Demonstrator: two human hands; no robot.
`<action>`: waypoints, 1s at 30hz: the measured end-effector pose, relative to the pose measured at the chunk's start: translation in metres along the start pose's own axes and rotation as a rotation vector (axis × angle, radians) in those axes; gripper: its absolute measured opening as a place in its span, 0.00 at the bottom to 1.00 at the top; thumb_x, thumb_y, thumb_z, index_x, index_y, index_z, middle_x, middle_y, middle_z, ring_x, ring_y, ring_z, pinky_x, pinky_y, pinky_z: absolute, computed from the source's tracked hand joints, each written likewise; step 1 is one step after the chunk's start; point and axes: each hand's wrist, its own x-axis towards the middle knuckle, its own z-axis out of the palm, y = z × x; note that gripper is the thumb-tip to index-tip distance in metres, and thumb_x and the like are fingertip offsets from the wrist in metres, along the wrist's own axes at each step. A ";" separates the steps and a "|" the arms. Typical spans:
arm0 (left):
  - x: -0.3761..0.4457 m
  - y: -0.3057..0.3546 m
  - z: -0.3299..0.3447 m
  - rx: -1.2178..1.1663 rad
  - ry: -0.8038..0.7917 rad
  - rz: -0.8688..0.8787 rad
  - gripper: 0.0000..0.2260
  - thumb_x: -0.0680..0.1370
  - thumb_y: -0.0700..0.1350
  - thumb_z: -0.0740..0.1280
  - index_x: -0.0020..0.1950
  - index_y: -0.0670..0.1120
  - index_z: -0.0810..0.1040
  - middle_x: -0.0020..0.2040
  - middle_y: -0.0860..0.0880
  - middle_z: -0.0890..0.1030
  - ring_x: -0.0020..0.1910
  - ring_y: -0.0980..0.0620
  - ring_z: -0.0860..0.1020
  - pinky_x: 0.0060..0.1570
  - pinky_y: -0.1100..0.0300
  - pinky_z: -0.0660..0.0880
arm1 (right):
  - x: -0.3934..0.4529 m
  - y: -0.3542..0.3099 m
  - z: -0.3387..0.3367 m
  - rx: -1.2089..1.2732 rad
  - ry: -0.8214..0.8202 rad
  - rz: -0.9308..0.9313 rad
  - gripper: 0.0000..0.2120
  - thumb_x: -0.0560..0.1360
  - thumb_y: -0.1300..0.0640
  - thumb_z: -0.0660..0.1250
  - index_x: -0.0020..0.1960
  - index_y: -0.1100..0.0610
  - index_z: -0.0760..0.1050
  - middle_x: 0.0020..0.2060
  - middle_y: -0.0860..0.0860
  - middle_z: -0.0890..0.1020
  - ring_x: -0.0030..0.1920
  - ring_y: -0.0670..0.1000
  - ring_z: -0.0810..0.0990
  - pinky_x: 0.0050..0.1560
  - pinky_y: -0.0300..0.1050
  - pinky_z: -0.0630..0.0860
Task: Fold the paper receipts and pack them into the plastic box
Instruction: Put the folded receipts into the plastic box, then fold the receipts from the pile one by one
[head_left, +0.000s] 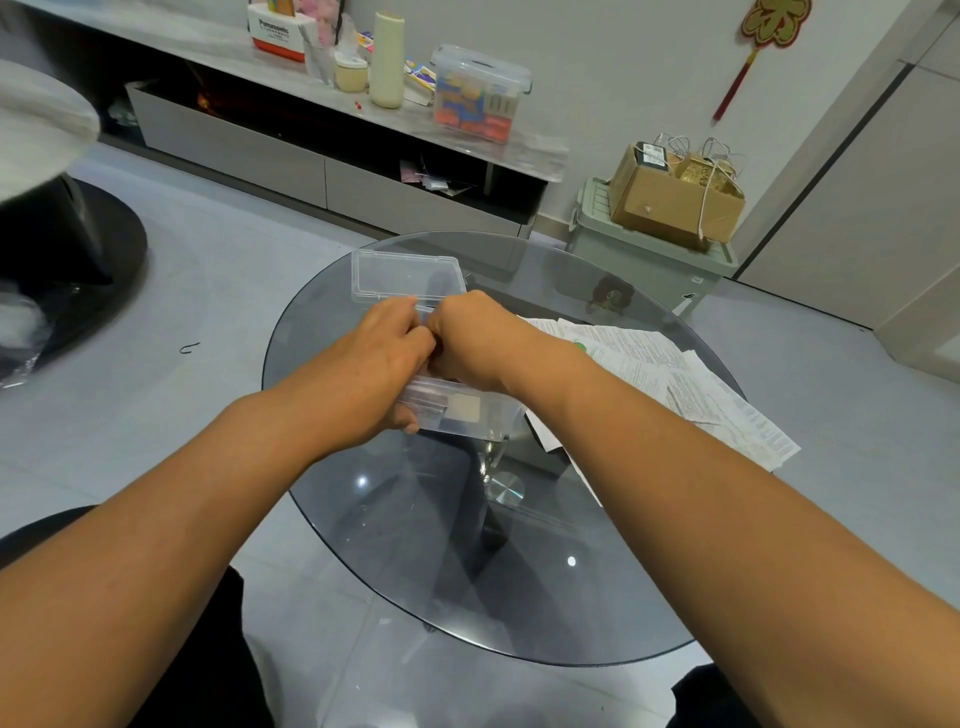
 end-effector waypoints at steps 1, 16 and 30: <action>-0.001 -0.001 -0.001 -0.014 0.018 -0.012 0.28 0.65 0.47 0.83 0.53 0.50 0.67 0.58 0.49 0.66 0.60 0.46 0.69 0.53 0.46 0.76 | 0.003 0.001 0.001 0.040 -0.018 0.003 0.07 0.80 0.58 0.66 0.48 0.58 0.82 0.38 0.53 0.78 0.42 0.56 0.77 0.42 0.44 0.70; 0.004 0.001 -0.007 0.200 -0.114 -0.146 0.30 0.73 0.59 0.75 0.72 0.55 0.72 0.67 0.52 0.78 0.82 0.51 0.46 0.64 0.49 0.72 | 0.001 -0.002 -0.001 0.032 -0.266 0.100 0.13 0.83 0.60 0.63 0.64 0.64 0.77 0.57 0.59 0.82 0.40 0.53 0.78 0.44 0.39 0.78; 0.021 -0.023 0.005 0.283 0.106 -0.148 0.36 0.72 0.53 0.78 0.77 0.51 0.67 0.72 0.47 0.73 0.78 0.42 0.61 0.77 0.41 0.49 | -0.051 0.118 0.015 0.390 0.161 0.587 0.27 0.78 0.49 0.72 0.75 0.54 0.71 0.72 0.53 0.76 0.70 0.58 0.75 0.70 0.55 0.71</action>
